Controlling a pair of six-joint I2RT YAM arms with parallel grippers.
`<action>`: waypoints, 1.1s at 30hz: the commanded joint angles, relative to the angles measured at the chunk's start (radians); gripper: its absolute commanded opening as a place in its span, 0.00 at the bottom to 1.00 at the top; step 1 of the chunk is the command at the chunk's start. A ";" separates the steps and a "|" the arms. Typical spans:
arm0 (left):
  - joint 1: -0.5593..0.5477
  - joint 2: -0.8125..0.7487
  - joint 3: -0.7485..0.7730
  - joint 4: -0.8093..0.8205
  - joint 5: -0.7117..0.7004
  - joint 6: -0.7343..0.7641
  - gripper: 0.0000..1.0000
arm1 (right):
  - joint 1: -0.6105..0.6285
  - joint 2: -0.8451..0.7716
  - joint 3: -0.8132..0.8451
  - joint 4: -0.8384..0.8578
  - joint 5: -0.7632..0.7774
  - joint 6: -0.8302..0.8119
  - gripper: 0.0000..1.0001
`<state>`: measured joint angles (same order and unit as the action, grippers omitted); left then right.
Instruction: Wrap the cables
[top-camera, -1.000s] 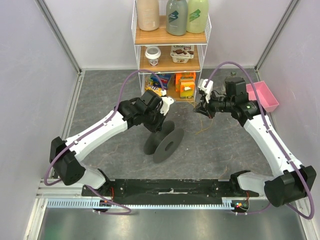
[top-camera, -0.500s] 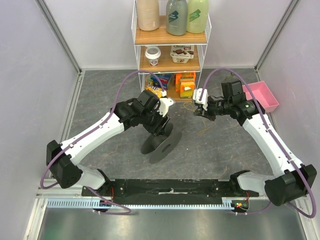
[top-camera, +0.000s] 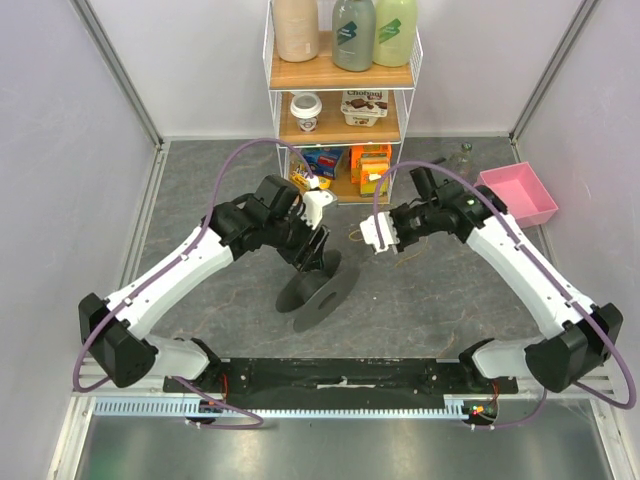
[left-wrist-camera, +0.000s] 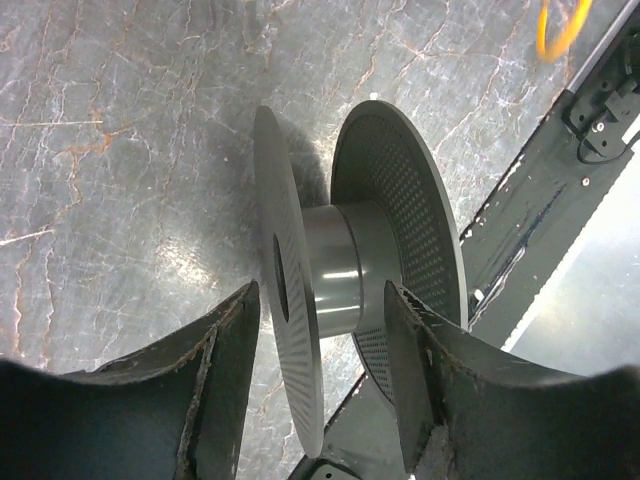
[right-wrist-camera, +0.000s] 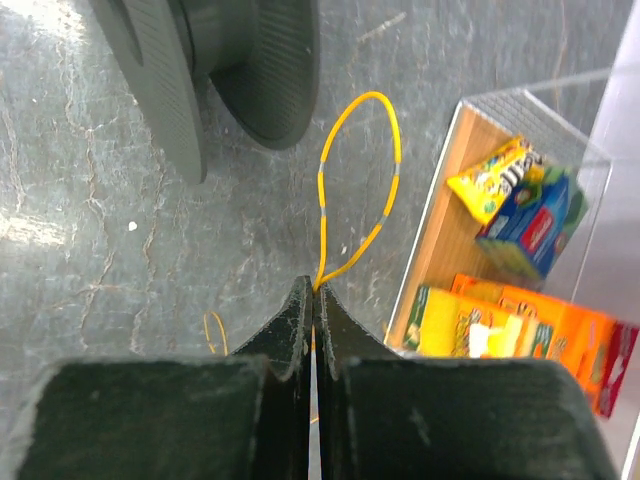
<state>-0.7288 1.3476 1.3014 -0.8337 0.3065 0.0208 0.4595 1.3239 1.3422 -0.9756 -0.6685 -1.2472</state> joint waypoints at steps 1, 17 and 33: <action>0.025 -0.044 -0.020 -0.018 0.097 0.036 0.58 | 0.089 0.043 0.057 -0.066 0.067 -0.207 0.00; 0.029 -0.114 -0.117 0.025 0.132 0.054 0.44 | 0.335 0.202 0.113 -0.089 0.202 -0.331 0.00; 0.100 -0.143 -0.154 0.027 0.221 0.045 0.54 | 0.378 0.273 0.147 -0.015 0.244 -0.247 0.00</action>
<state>-0.6472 1.2289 1.1461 -0.8310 0.4664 0.0502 0.8112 1.6020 1.4746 -1.0389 -0.4534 -1.5246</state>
